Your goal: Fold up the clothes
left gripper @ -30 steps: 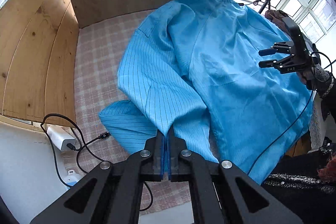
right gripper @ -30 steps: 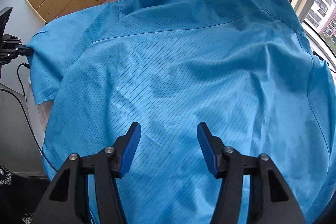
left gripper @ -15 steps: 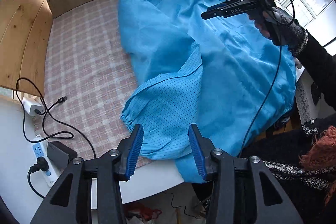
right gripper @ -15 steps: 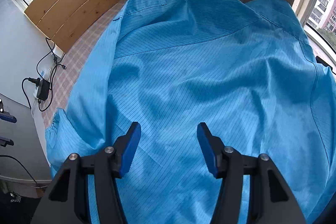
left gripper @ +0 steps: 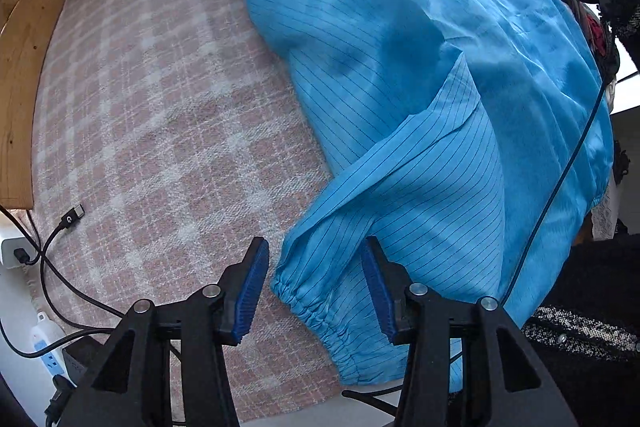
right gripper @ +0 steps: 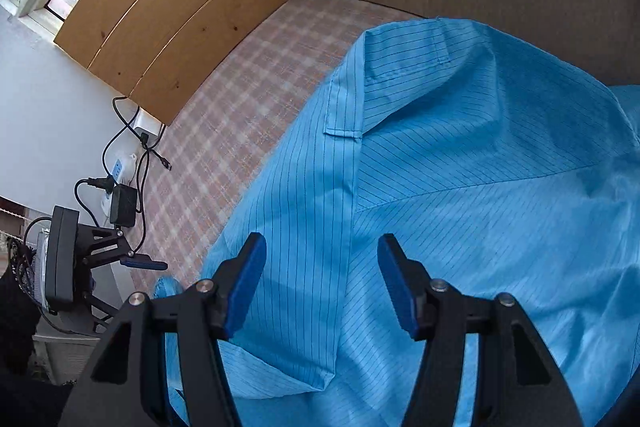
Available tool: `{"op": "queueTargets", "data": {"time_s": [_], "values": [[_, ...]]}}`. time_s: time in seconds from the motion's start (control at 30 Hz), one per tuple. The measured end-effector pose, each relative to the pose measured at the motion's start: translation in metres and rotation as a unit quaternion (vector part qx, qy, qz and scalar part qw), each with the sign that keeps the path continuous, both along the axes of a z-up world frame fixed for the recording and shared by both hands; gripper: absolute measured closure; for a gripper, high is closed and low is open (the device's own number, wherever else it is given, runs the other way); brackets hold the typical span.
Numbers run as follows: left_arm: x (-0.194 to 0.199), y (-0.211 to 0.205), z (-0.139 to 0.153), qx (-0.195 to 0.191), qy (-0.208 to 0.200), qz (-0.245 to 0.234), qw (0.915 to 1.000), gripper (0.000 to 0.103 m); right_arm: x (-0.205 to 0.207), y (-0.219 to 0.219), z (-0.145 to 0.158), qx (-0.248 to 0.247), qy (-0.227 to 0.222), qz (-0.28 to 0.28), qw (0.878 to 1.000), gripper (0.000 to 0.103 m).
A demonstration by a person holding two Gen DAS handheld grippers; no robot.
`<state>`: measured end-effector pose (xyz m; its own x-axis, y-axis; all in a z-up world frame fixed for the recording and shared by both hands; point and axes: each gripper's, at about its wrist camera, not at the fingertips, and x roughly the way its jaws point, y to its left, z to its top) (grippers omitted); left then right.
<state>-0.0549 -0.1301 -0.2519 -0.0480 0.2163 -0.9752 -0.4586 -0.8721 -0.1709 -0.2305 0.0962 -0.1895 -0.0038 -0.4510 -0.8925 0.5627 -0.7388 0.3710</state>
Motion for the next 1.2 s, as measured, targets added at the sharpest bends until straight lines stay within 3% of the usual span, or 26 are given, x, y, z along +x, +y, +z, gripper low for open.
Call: {"op": "queueTargets", "data": {"time_s": [0.07, 0.1, 0.17, 0.23, 0.27, 0.3, 0.47, 0.53, 0.63, 0.7, 0.8, 0.83, 0.9, 0.93, 1.07, 1.2], "values": [[0.004, -0.002, -0.001, 0.001, 0.001, 0.001, 1.0, 0.098, -0.003, -0.011, -0.01, 0.017, -0.009, 0.016, 1.0, 0.045], [0.006, -0.004, -0.001, 0.0, 0.001, 0.002, 1.0, 0.102, -0.003, -0.016, -0.014, 0.025, -0.011, 0.025, 0.999, 0.045], [0.013, -0.014, 0.008, 0.008, 0.009, 0.021, 0.9997, 0.102, -0.002, -0.026, -0.022, 0.027, -0.02, 0.049, 0.998, 0.045], [0.025, -0.03, 0.026, 0.021, 0.021, 0.05, 0.9983, 0.102, 0.0, -0.037, -0.022, 0.005, -0.032, 0.075, 0.997, 0.054], [0.034, -0.039, 0.039, 0.021, 0.032, 0.068, 0.997, 0.102, 0.001, -0.042, -0.017, -0.001, -0.029, 0.086, 0.996, 0.08], [0.043, -0.049, 0.053, 0.016, 0.046, 0.087, 0.995, 0.102, 0.002, -0.048, -0.012, -0.005, -0.025, 0.096, 0.995, 0.098], [0.111, -0.074, 0.145, -0.021, 0.13, 0.195, 0.972, 0.102, 0.004, -0.053, 0.06, -0.064, 0.045, 0.133, 0.988, 0.098], [0.145, -0.061, 0.176, -0.032, 0.157, 0.216, 0.9631, 0.102, 0.008, -0.04, 0.087, -0.079, 0.066, 0.147, 0.984, 0.098], [0.195, -0.016, 0.2, -0.033, 0.175, 0.227, 0.9575, 0.102, 0.015, -0.009, 0.112, -0.086, 0.09, 0.154, 0.98, 0.098], [0.215, 0.031, 0.194, -0.016, 0.165, 0.222, 0.9608, 0.102, 0.021, 0.017, 0.109, -0.071, 0.083, 0.152, 0.982, 0.098], [0.226, 0.107, 0.156, 0.043, 0.11, 0.205, 0.9716, 0.098, 0.03, 0.055, 0.093, -0.028, 0.082, 0.145, 0.986, 0.093], [0.231, 0.13, 0.139, 0.057, 0.088, 0.196, 0.975, 0.092, 0.032, 0.063, 0.084, -0.03, 0.072, 0.144, 0.986, 0.088], [0.24, 0.17, 0.105, 0.061, 0.044, 0.18, 0.9807, 0.081, 0.031, 0.072, 0.067, -0.047, 0.048, 0.131, 0.989, 0.055], [0.246, 0.181, 0.089, 0.057, 0.024, 0.181, 0.9815, 0.079, 0.03, 0.074, 0.06, -0.056, 0.04, 0.122, 0.99, 0.052], [0.26, 0.161, 0.065, 0.047, 0.006, 0.244, 0.9685, 0.08, 0.022, 0.059, 0.034, -0.059, 0.019, 0.114, 0.992, 0.052], [0.258, 0.112, 0.055, 0.057, 0.01, 0.338, 0.9394, 0.08, 0.002, 0.047, 0.016, -0.062, 0.006, 0.096, 0.993, 0.052]]}}
